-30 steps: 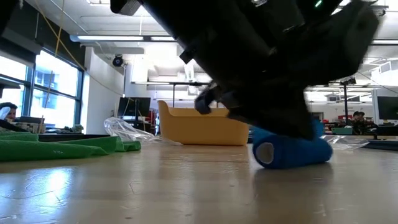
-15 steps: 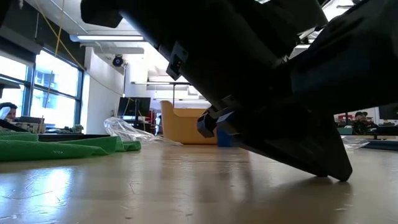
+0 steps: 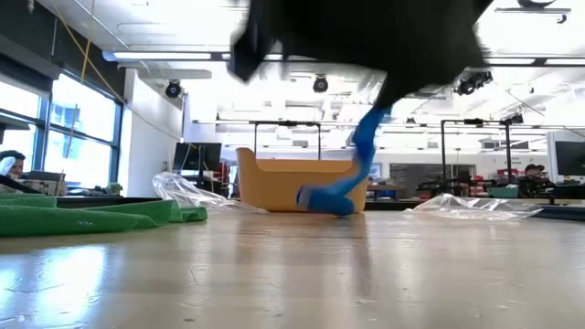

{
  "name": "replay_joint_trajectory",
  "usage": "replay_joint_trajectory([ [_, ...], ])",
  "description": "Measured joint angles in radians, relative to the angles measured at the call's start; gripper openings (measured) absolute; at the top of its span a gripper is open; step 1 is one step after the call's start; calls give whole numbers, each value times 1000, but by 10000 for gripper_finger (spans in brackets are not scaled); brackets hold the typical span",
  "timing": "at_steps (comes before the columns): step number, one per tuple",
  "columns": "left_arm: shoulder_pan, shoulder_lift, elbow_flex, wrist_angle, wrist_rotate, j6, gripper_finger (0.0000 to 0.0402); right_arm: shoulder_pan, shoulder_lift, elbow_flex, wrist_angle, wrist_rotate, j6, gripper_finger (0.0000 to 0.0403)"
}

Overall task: Roll bandage
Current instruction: Roll the blue bandage

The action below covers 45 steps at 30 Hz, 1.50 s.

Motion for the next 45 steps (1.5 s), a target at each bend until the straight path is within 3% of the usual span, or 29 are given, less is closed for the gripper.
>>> replay_joint_trajectory([
  [9, -55, -45, 2, 67, -222, 44, 62, 225, -225, 1, 40, -1, 53, 0],
  [17, -37, -42, 1, 59, -258, 51, 62, 334, -238, 1, 88, -53, 65, 0],
  [23, -24, -41, 1, 63, -140, 94, 62, 360, -221, 1, 85, -87, 156, 0],
  [29, -12, -39, 1, 42, -165, 99, 62, 369, -131, 1, 88, -83, 184, 0],
  [33, -29, -59, 1, 31, -243, 143, 62, 392, -102, 1, 98, 42, 173, 0],
  [39, -52, -77, 3, 34, -331, 199, 62, 406, -121, 49, 70, 372, 206, 0],
  [45, -56, -76, 3, 29, -357, 166, 62, 467, -121, 93, 67, 391, 121, 0],
])
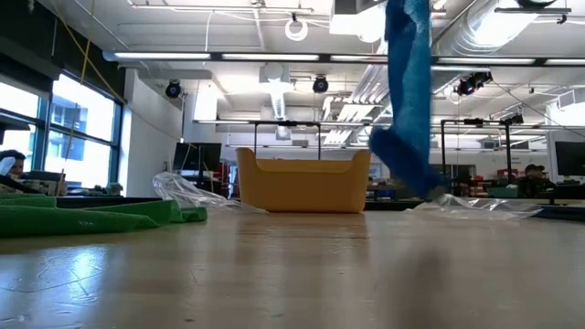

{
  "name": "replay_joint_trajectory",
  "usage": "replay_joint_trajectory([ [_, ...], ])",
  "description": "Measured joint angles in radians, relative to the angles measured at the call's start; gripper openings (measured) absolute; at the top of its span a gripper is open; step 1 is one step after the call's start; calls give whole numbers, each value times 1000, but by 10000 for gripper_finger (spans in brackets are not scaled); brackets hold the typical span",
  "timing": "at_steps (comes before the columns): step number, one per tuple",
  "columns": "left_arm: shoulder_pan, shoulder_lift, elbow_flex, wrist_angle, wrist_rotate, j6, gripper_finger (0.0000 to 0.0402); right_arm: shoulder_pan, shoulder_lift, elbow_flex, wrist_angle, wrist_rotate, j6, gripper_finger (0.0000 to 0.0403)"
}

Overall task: Roll bandage
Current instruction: Roll the blue bandage

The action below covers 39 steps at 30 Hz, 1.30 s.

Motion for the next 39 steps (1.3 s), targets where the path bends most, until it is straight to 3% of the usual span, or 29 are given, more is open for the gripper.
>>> replay_joint_trajectory([
  [7, -20, 0, 0, 1, 3, -15, 62, 91, -1, 0, -81, 1, 115, 0],
  [15, -32, 0, 0, -29, -3, -27, 62, 170, 7, 0, -3, 7, 214, 0],
  [25, -34, 0, 0, -40, -25, -9, 62, 180, 171, 0, 45, 10, 281, 0],
  [29, -58, 0, 0, -18, -77, 16, 62, 182, 219, 0, 54, 90, 375, 0],
  [33, -83, 0, 0, -19, -130, 23, 62, 152, 269, 0, 146, 190, 342, 0],
  [39, -119, 0, 0, -19, -206, 33, 62, 20, 345, 0, 317, 214, 138, 0],
])
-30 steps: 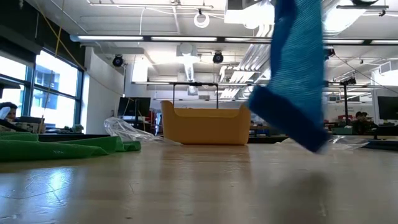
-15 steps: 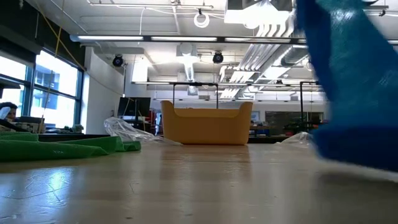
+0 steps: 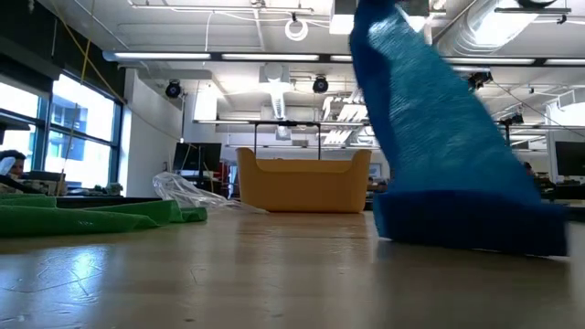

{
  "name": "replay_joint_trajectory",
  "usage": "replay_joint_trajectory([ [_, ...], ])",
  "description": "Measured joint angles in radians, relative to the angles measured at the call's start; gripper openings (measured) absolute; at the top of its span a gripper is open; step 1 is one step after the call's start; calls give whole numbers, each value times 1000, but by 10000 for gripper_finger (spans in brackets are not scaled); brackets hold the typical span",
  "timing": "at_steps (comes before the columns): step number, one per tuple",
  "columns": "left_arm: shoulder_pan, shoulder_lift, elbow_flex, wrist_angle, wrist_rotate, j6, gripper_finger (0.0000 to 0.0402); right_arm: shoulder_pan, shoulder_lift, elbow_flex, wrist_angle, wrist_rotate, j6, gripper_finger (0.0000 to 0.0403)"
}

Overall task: Roll bandage
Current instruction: Roll the blue bandage

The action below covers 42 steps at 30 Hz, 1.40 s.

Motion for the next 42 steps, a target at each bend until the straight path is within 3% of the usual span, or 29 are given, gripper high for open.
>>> replay_joint_trajectory([
  [3, -22, 0, 0, -1, -17, -17, 62, -75, 29, 0, 68, -58, -70, 2],
  [6, -42, 0, 0, 0, -28, -40, 62, -144, 55, 0, 135, -212, -103, 18],
  [17, -97, 0, 0, 0, -85, -118, 62, -326, 159, -1, 487, -576, -181, 161],
  [20, -99, 0, 0, 0, -89, -136, 62, -348, 164, -1, 629, -736, -225, 181],
  [23, -98, 0, 0, 0, -93, -161, 62, -349, 158, -1, 714, -802, -282, 185],
  [28, -95, 0, 0, 0, -94, -209, 62, -352, 126, 0, 643, -803, -309, 185],
  [33, -82, 0, 0, -7, -103, -209, 62, -363, 126, -1, 591, -873, -280, 185],
  [37, -59, 0, 0, -14, -103, -276, 62, -386, 108, -1, 432, -906, -294, 185],
  [40, -23, -2, 1, -88, -49, -488, 62, -463, 79, -1, 245, -1185, -285, 185],
  [42, 17, -2, 1, -189, 82, -640, 62, -521, 79, -24, 172, -1432, -327, 185],
])
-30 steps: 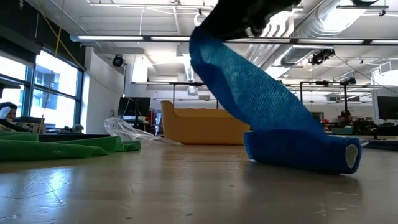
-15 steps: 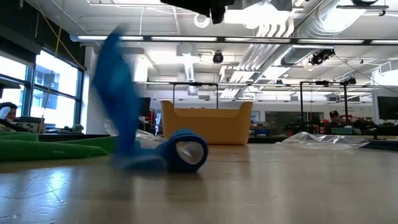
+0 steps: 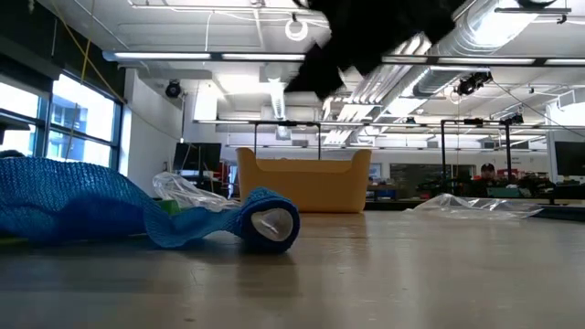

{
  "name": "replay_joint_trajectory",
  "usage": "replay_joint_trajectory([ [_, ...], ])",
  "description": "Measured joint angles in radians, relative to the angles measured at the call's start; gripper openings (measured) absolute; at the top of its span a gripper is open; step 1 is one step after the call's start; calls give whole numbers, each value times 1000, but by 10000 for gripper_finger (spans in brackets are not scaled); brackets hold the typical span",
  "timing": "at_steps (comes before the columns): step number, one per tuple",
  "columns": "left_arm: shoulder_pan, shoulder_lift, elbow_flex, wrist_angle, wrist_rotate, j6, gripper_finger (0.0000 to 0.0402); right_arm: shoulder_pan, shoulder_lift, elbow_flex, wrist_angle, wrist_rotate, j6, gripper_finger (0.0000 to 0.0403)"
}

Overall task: Roll bandage
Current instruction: Roll the blue bandage

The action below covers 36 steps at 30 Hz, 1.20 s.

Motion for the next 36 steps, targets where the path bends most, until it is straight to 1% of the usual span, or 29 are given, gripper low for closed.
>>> replay_joint_trajectory([
  [1, 23, 0, 0, -68, 85, -79, 62, -23, 1, -22, -12, -95, -19, 185],
  [2, 46, 0, 0, -144, 171, -159, 62, -41, 2, -44, -7, -153, -21, 185],
  [3, 68, 0, 0, -227, 257, -243, 62, -53, 2, -67, 17, -164, -14, 185],
  [5, 109, 4, 0, -373, 384, -380, 62, -64, 2, -109, 80, -116, 5, 185],
  [7, 139, 5, -2, -504, 451, -457, 62, -66, 14, -147, 153, -87, 7, 185],
  [10, 180, 5, -2, -608, 526, -469, 62, -66, 50, -168, 281, -98, 46, 185],
  [12, 195, 5, -2, -648, 559, -466, 62, -65, 86, -157, 319, -106, 70, 185],
  [15, 206, 4, -2, -662, 579, -450, 62, -66, 158, -126, 325, -122, 75, 185],
  [20, 207, 11, -8, -686, 572, -414, 62, -76, 274, -57, 331, -225, 70, 185],
  [22, 210, 14, -26, -681, 569, -409, 62, -78, 305, -46, 328, -227, 68, 185],
  [28, 207, 17, -102, -623, 547, -416, 62, -100, 323, -35, 327, -232, 69, 185],
  [35, 205, 17, -152, -592, 537, -419, 62, -134, 323, -35, 352, -228, 70, 185],
  [36, 205, 17, -155, -585, 537, -411, 62, -138, 323, -35, 358, -244, 69, 185],
])
